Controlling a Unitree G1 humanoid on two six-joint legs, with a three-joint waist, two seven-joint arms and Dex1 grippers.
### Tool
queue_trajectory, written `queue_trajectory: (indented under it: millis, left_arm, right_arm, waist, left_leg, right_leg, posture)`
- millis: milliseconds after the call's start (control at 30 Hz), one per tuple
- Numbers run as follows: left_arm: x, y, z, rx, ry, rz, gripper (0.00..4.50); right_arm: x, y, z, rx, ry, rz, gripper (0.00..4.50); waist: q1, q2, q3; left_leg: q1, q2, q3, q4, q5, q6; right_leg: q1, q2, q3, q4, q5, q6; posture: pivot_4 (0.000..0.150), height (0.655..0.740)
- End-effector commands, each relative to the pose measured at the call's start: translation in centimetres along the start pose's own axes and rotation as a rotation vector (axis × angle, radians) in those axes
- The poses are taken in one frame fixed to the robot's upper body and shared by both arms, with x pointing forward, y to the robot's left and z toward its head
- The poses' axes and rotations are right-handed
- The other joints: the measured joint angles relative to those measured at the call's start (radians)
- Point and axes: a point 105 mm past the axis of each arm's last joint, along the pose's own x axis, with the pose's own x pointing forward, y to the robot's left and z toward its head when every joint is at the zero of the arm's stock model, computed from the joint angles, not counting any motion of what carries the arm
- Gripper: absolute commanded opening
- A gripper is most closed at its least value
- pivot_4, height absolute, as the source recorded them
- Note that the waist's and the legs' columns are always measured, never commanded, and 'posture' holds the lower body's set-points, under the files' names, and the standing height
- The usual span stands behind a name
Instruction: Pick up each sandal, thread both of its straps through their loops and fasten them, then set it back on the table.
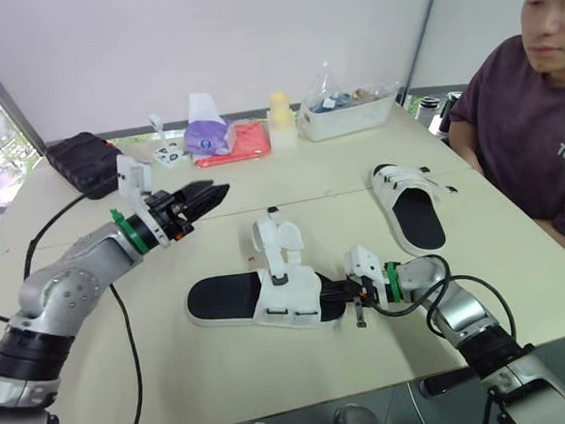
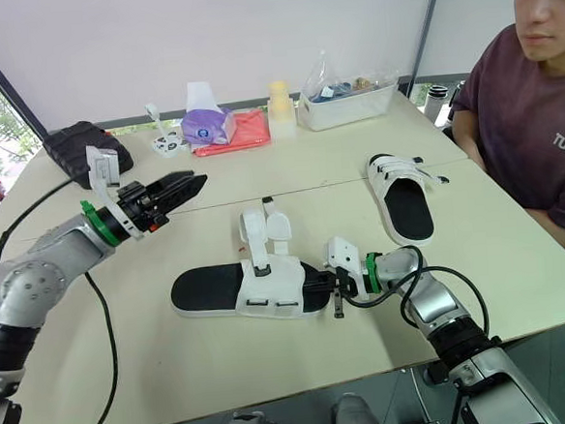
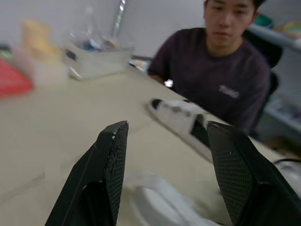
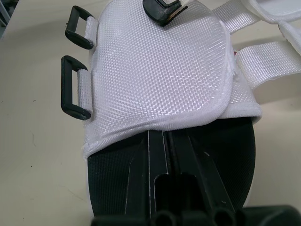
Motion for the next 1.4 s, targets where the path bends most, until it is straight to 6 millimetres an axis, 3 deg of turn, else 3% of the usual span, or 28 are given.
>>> queue_trajectory:
  millis: [33,133,333,667,967,1267,1400]
  left_arm:
    - [-0.1,-1.0,-1.1,-0.107,0.061,-0.041,2.7]
    - [0.3,-1.2,-3.5,-0.076,0.155,-0.05,2.7]
    - [1.4,-1.4,-5.3,-0.055,0.203,-0.082,2.7]
    - [2.6,-0.9,-5.7,-0.021,0.216,-0.096,2.7]
    - [4.0,-0.6,-7.5,-0.027,0.288,-0.121,2.7]
    - [5.7,-0.7,-7.2,-0.072,0.235,-0.158,2.7]
    - [5.7,-1.0,-7.1,-0.078,0.231,-0.179,0.81]
  right_arm:
    - [0.0,0.8,-3.4,0.08,0.127,0.002,0.0]
    - [0.0,0.9,-3.4,0.081,0.123,0.0,0.0]
    - [0.3,0.9,-3.3,0.081,0.119,-0.003,0.0]
    - [0.4,1.1,-3.2,0.086,0.111,-0.011,0.0]
    - [0.6,1.1,-3.0,0.084,0.105,-0.013,0.0]
    - [0.6,0.9,-2.9,0.08,0.104,-0.021,0.0]
    - [0.6,1.0,-3.0,0.081,0.106,-0.022,0.0]
  waist:
    - [0.001,-0.001,0.0]
    - [0.004,-0.001,0.0]
    - [0.005,-0.001,0.0]
    - [0.004,-0.001,0.0]
    - [0.003,-0.001,0.0]
    - [0.003,-0.002,0.0]
    - [0.001,-0.002,0.0]
  left_leg:
    - [0.0,0.0,0.0,0.0,0.0,0.0]
    - [0.0,0.0,0.0,0.0,0.0,-0.001]
    - [0.0,0.0,0.0,0.0,0.001,-0.001]
    - [0.0,0.001,0.0,0.0,0.001,-0.002]
    - [0.0,0.001,0.0,0.0,0.001,-0.002]
    - [0.0,0.001,0.0,0.0,0.001,-0.002]
    - [0.0,0.001,0.0,0.0,0.001,-0.002]
  right_leg:
    - [0.0,0.0,0.0,0.0,0.0,0.0]
    - [0.0,0.0,0.0,0.0,0.0,0.0]
    - [0.001,0.0,0.0,0.0,0.0,0.0]
    - [0.0,0.0,0.0,-0.001,0.0,0.0]
    - [0.0,0.0,0.0,-0.001,0.0,0.0]
    - [0.0,0.001,0.0,-0.001,0.0,0.0]
    - [0.0,0.001,0.0,-0.002,0.0,0.0]
  posture:
    - [0.15,0.74]
    - [0.15,0.74]
    - [0.15,0.74]
    - [0.15,0.74]
    - [0.15,0.74]
    - [0.15,0.74]
    - [0.15,0.74]
